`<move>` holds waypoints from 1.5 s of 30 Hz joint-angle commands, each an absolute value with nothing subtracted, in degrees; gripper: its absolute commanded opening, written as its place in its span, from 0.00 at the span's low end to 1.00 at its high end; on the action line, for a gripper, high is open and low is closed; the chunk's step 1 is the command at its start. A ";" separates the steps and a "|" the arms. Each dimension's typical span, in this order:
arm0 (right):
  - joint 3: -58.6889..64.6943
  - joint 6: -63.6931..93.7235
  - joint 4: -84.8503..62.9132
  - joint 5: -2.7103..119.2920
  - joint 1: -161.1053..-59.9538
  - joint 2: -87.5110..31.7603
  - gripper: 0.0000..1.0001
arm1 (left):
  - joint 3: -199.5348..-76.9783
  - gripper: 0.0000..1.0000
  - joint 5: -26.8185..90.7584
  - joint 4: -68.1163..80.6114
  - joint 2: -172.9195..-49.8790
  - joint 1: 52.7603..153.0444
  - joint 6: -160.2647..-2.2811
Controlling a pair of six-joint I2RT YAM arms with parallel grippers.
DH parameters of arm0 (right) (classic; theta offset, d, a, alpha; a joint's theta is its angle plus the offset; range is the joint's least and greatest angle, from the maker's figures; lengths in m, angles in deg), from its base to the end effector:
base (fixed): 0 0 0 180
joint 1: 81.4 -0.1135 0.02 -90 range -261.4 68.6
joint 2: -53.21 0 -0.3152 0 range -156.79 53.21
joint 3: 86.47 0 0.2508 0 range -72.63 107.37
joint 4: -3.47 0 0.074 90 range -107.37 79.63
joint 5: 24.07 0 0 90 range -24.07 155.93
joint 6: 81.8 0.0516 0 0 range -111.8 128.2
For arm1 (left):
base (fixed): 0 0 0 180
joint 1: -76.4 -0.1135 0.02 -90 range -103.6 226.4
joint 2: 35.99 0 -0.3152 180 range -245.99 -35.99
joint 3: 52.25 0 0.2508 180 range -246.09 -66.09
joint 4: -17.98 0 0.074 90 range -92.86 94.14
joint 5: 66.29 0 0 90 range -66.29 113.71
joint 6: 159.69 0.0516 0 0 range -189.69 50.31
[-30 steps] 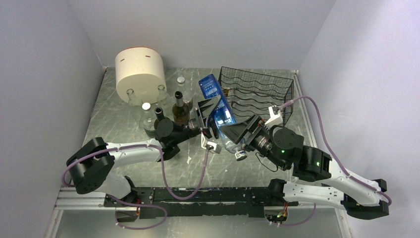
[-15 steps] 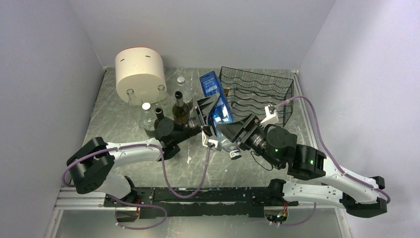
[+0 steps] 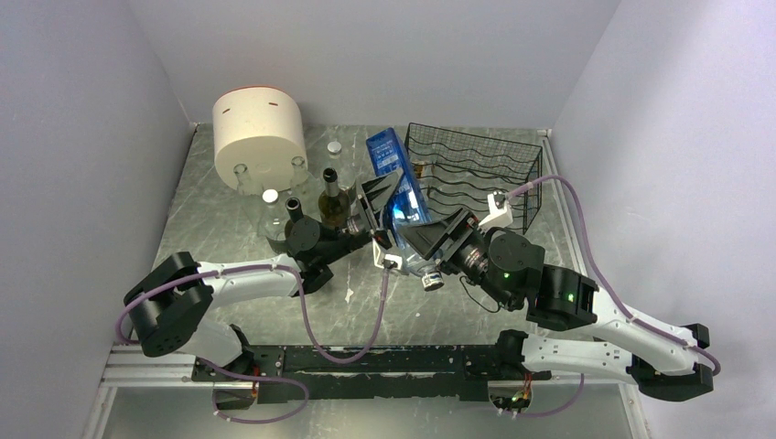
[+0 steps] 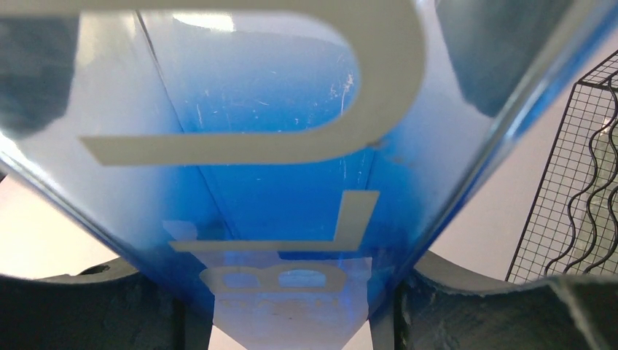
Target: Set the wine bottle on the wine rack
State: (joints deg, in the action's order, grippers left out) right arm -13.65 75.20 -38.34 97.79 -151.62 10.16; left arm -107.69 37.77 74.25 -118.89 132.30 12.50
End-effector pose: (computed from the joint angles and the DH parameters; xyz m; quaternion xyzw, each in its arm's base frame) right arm 0.0671 0.1061 0.4286 0.1516 0.7521 0.4854 0.4193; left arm 0.1647 -0.2656 0.3704 0.5094 0.0823 0.1336 0.8461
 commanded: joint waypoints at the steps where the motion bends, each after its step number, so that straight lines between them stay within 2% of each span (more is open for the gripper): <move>1: -14.86 72.96 -39.61 102.97 -150.60 8.96 0.12 | -111.79 0.11 37.12 83.78 -116.50 133.36 11.23; 3: -14.78 70.98 -39.49 104.13 -150.59 9.11 0.00 | -111.54 0.24 36.11 82.25 -116.12 133.36 9.79; 5: -14.00 68.90 -39.49 105.40 -150.62 9.34 0.00 | -110.51 0.47 34.79 80.91 -115.74 133.36 8.26; 6: -13.54 67.96 -39.60 105.92 -150.61 9.35 0.00 | -109.88 0.55 34.20 80.69 -115.66 133.36 7.47; 8: -12.53 66.17 -39.74 106.62 -150.57 9.52 0.00 | -108.68 0.67 32.82 80.17 -115.49 133.36 6.19; 10: -11.53 64.88 -40.00 107.25 -150.57 9.69 0.00 | -106.76 0.83 32.09 80.79 -115.49 133.36 5.75; 12: -10.62 64.19 -40.71 107.96 -150.58 9.83 0.00 | -105.09 0.89 31.55 82.12 -115.66 133.42 5.65; 18: -9.74 62.67 -41.58 109.89 -150.62 10.78 0.00 | -101.87 0.95 29.30 80.04 -115.19 133.85 6.53; 25: -8.68 61.44 -43.75 112.44 -150.57 11.17 0.00 | -99.72 0.99 25.36 72.16 -111.14 134.76 -1.48; 32: -7.75 58.31 -47.06 115.44 -150.63 10.88 0.00 | -99.61 0.99 22.16 63.01 -106.31 135.20 -11.92; 36: -8.55 55.44 -51.50 119.99 -150.65 10.97 0.00 | -102.72 0.96 19.72 53.58 -102.26 135.23 -26.38; 41: -10.14 52.90 -55.03 121.44 -150.62 10.58 0.00 | -107.51 0.97 11.35 43.09 -98.54 135.20 -47.47; 45: -10.21 54.48 -58.99 120.91 -150.65 8.16 0.00 | -116.45 0.98 4.76 24.16 -97.84 135.11 -65.43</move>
